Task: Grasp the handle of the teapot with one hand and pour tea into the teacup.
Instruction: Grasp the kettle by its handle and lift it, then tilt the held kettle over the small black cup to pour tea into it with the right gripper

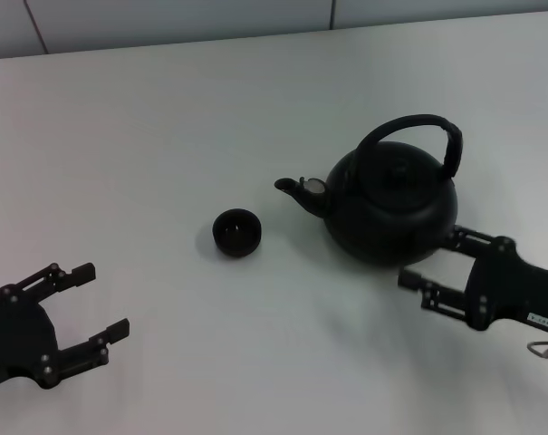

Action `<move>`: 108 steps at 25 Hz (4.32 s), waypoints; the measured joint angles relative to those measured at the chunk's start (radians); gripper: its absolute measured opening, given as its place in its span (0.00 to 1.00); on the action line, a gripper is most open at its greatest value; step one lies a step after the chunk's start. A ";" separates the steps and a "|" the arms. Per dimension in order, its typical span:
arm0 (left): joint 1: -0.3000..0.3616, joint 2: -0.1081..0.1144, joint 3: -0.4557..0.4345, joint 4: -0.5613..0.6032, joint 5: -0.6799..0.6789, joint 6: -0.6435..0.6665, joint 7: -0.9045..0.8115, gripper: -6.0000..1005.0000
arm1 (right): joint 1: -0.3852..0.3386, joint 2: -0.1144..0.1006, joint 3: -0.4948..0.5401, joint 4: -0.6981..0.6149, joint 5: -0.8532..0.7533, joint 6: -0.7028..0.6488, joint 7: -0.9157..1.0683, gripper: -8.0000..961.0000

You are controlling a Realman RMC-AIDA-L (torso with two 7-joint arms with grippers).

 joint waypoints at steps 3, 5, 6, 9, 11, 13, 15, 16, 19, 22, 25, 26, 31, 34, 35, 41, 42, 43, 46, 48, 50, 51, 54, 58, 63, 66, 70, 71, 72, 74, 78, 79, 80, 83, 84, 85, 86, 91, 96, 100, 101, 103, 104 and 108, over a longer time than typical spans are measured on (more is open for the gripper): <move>0.000 0.000 0.000 0.000 0.000 0.001 -0.004 0.80 | -0.014 0.000 0.004 0.041 0.059 0.014 -0.046 0.70; 0.000 0.000 -0.001 0.000 0.000 0.001 -0.007 0.80 | -0.033 0.000 0.015 0.118 0.157 0.036 -0.130 0.70; 0.000 0.000 -0.001 0.000 -0.001 0.001 -0.009 0.80 | -0.050 0.001 0.038 0.215 0.264 0.050 -0.244 0.70; 0.000 -0.001 -0.002 0.000 -0.001 0.001 -0.009 0.80 | -0.061 0.002 0.093 0.352 0.377 0.069 -0.412 0.70; 0.000 -0.003 -0.002 0.000 -0.001 0.000 -0.010 0.80 | -0.061 0.003 0.131 0.435 0.422 0.090 -0.511 0.70; 0.000 -0.004 -0.002 0.000 -0.001 0.000 -0.010 0.80 | -0.059 0.003 0.149 0.475 0.436 0.102 -0.565 0.70; 0.000 -0.005 -0.003 0.000 -0.001 0.000 -0.010 0.80 | -0.053 0.003 0.176 0.537 0.444 0.121 -0.653 0.70; 0.000 -0.005 -0.003 0.000 -0.001 -0.001 -0.010 0.80 | -0.050 0.003 0.187 0.560 0.445 0.131 -0.688 0.70; 0.000 -0.006 -0.003 0.000 -0.001 -0.001 -0.010 0.80 | -0.034 0.003 0.202 0.592 0.447 0.158 -0.730 0.70; 0.000 -0.007 -0.003 0.000 -0.001 -0.001 -0.010 0.80 | -0.029 0.002 0.203 0.591 0.447 0.161 -0.730 0.70; 0.000 -0.008 -0.008 0.000 -0.001 -0.001 -0.011 0.80 | -0.022 0.002 0.213 0.587 0.448 0.162 -0.730 0.70; 0.000 -0.009 -0.013 0.000 -0.001 -0.001 -0.012 0.80 | -0.014 0.002 0.225 0.587 0.448 0.167 -0.730 0.70; 0.000 -0.011 -0.016 0.000 -0.001 -0.001 -0.013 0.80 | 0.014 0.000 0.253 0.580 0.449 0.204 -0.733 0.70; 0.001 -0.013 -0.021 0.000 -0.001 -0.001 -0.014 0.80 | 0.031 -0.001 0.255 0.571 0.449 0.217 -0.730 0.70; 0.001 -0.013 -0.021 0.000 -0.001 -0.001 -0.014 0.80 | 0.031 -0.001 0.255 0.571 0.449 0.217 -0.730 0.70; 0.001 -0.019 -0.027 0.000 -0.001 -0.001 -0.015 0.80 | 0.048 -0.001 0.255 0.566 0.450 0.234 -0.728 0.69; 0.001 -0.019 -0.027 0.000 -0.001 -0.001 -0.015 0.80 | 0.048 -0.001 0.255 0.566 0.450 0.234 -0.728 0.69; 0.000 -0.019 -0.027 0.000 -0.001 -0.001 -0.015 0.80 | 0.048 -0.001 0.255 0.566 0.450 0.235 -0.728 0.69; 0.001 -0.019 -0.028 0.000 -0.001 -0.001 -0.015 0.80 | 0.047 -0.001 0.256 0.566 0.450 0.234 -0.729 0.68; 0.000 -0.019 -0.029 0.000 -0.001 -0.001 -0.015 0.80 | 0.047 -0.001 0.255 0.566 0.449 0.232 -0.729 0.67; 0.000 -0.019 -0.031 0.000 -0.001 -0.001 -0.015 0.80 | 0.046 0.000 0.250 0.565 0.445 0.231 -0.732 0.67; 0.001 -0.019 -0.033 0.000 -0.001 -0.001 -0.015 0.80 | 0.046 0.000 0.248 0.565 0.444 0.230 -0.732 0.67; 0.000 -0.018 -0.038 0.000 -0.001 -0.001 -0.015 0.80 | 0.048 0.000 0.247 0.565 0.441 0.230 -0.731 0.66; 0.000 -0.018 -0.038 0.000 -0.001 0.000 -0.015 0.80 | 0.053 0.001 0.247 0.565 0.441 0.232 -0.729 0.50; 0.000 -0.018 -0.038 0.000 -0.001 0.001 -0.015 0.80 | 0.061 0.001 0.248 0.569 0.440 0.240 -0.728 0.21; 0.001 -0.018 -0.039 0.000 -0.001 0.002 -0.015 0.80 | 0.062 0.001 0.255 0.572 0.443 0.241 -0.727 0.14; 0.001 -0.020 -0.040 0.000 -0.001 0.005 -0.015 0.80 | 0.063 0.001 0.256 0.572 0.444 0.236 -0.727 0.09; 0.001 -0.021 -0.040 0.000 -0.001 0.005 -0.015 0.80 | 0.064 0.001 0.260 0.572 0.445 0.234 -0.726 0.09; 0.001 -0.021 -0.040 0.000 -0.001 0.005 -0.015 0.80 | 0.065 0.001 0.265 0.571 0.445 0.233 -0.722 0.09; 0.003 -0.022 -0.040 0.000 -0.001 0.005 -0.015 0.80 | 0.074 0.000 0.281 0.563 0.446 0.222 -0.689 0.09; 0.005 -0.029 -0.040 0.000 -0.001 0.002 -0.015 0.80 | 0.095 -0.002 0.287 0.529 0.446 0.213 -0.633 0.09; 0.005 -0.029 -0.040 0.000 -0.001 0.002 -0.015 0.80 | 0.118 -0.003 0.287 0.495 0.445 0.215 -0.595 0.09; 0.005 -0.029 -0.040 0.000 -0.001 0.002 -0.015 0.80 | 0.118 -0.003 0.287 0.495 0.445 0.215 -0.595 0.09; 0.004 -0.035 -0.040 0.000 -0.001 0.001 -0.015 0.80 | 0.155 -0.004 0.284 0.444 0.442 0.244 -0.528 0.09; 0.004 -0.036 -0.040 0.000 -0.001 0.003 -0.015 0.80 | 0.173 -0.004 0.279 0.419 0.440 0.261 -0.499 0.09; 0.004 -0.036 -0.040 0.000 -0.001 0.003 -0.015 0.80 | 0.173 -0.004 0.279 0.419 0.440 0.261 -0.499 0.10; 0.004 -0.036 -0.040 0.000 -0.001 0.004 -0.015 0.80 | 0.179 -0.004 0.276 0.412 0.440 0.266 -0.491 0.10; 0.004 -0.037 -0.040 0.000 -0.001 0.004 -0.015 0.80 | 0.201 -0.005 0.271 0.407 0.434 0.292 -0.483 0.10; 0.005 -0.037 -0.040 0.000 -0.001 0.003 -0.015 0.80 | 0.240 -0.007 0.269 0.362 0.347 0.321 -0.407 0.10; 0.005 -0.041 -0.040 0.000 -0.001 0.004 -0.015 0.80 | 0.290 -0.008 0.268 0.282 0.242 0.339 -0.296 0.10; 0.005 -0.042 -0.040 0.000 -0.001 0.004 -0.015 0.80 | 0.303 -0.008 0.268 0.262 0.214 0.341 -0.264 0.10; 0.005 -0.042 -0.040 0.000 -0.001 0.005 -0.015 0.80 | 0.326 -0.009 0.267 0.223 0.167 0.345 -0.209 0.10; 0.005 -0.042 -0.040 0.000 -0.001 0.005 -0.015 0.80 | 0.350 -0.010 0.267 0.194 0.124 0.353 -0.172 0.10; 0.008 -0.043 -0.047 0.000 -0.001 0.005 -0.012 0.80 | 0.383 -0.011 0.222 0.174 0.094 0.381 -0.157 0.10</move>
